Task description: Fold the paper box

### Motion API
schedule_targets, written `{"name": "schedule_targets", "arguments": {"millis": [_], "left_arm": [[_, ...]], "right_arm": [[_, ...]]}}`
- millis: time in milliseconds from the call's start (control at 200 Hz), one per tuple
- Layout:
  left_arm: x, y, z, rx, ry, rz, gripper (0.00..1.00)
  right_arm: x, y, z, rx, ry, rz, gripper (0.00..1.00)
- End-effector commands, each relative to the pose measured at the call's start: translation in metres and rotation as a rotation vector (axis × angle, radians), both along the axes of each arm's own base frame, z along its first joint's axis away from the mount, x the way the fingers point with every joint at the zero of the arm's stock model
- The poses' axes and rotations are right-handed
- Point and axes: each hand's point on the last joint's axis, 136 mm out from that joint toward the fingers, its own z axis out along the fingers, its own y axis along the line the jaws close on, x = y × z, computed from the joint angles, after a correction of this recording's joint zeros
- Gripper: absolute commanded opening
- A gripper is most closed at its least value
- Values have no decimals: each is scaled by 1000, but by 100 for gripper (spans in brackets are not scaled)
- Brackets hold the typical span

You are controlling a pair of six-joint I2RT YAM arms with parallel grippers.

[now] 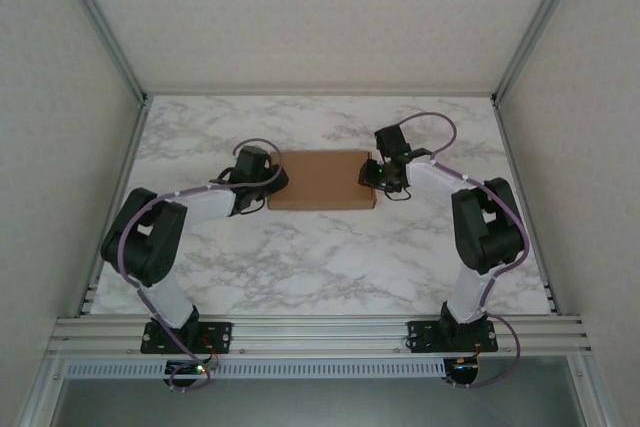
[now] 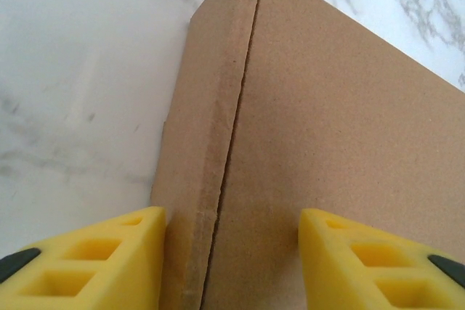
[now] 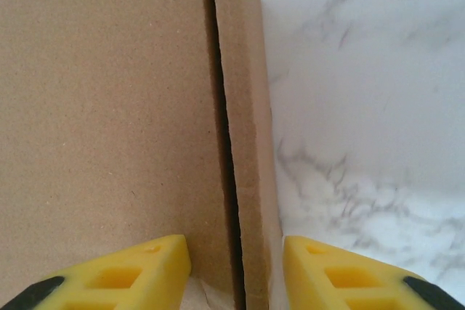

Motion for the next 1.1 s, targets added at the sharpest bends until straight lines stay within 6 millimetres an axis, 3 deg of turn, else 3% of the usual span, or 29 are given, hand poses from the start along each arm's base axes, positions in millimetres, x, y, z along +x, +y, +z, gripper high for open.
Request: {"name": "schedule_targets", "arguments": {"millis": [0, 245, 421, 646, 691, 731, 786, 951, 1056, 1092], "left_arm": [[8, -16, -1, 10, -6, -51, 49], [22, -13, 15, 52, -43, -38, 58], [31, -11, 28, 77, -72, -31, 61], [33, 2, 48, 95, -103, 17, 75], [32, 6, 58, 94, -121, 28, 81], [32, 9, 68, 96, -142, 35, 98], [31, 14, 85, 107, -179, 40, 100], [29, 39, 156, 186, -334, 75, 100], [7, 62, 225, 267, -558, 104, 100], [-5, 70, 237, 287, -625, 103, 100]], "right_arm": [[-8, 0, -30, -45, 95, 42, 41], [-5, -2, -31, -37, 90, 23, 46], [0, -6, -15, -23, 51, -14, 49], [4, -17, 12, -64, -9, -30, 68], [6, -20, 23, -62, -34, -35, 73], [8, -21, 37, -51, -65, -32, 81], [10, -19, 58, -33, -111, -13, 99], [3, -9, 130, 52, -263, 69, 99], [-14, 0, 183, 103, -406, 148, 99], [-22, 2, 201, 108, -476, 177, 99]]}}
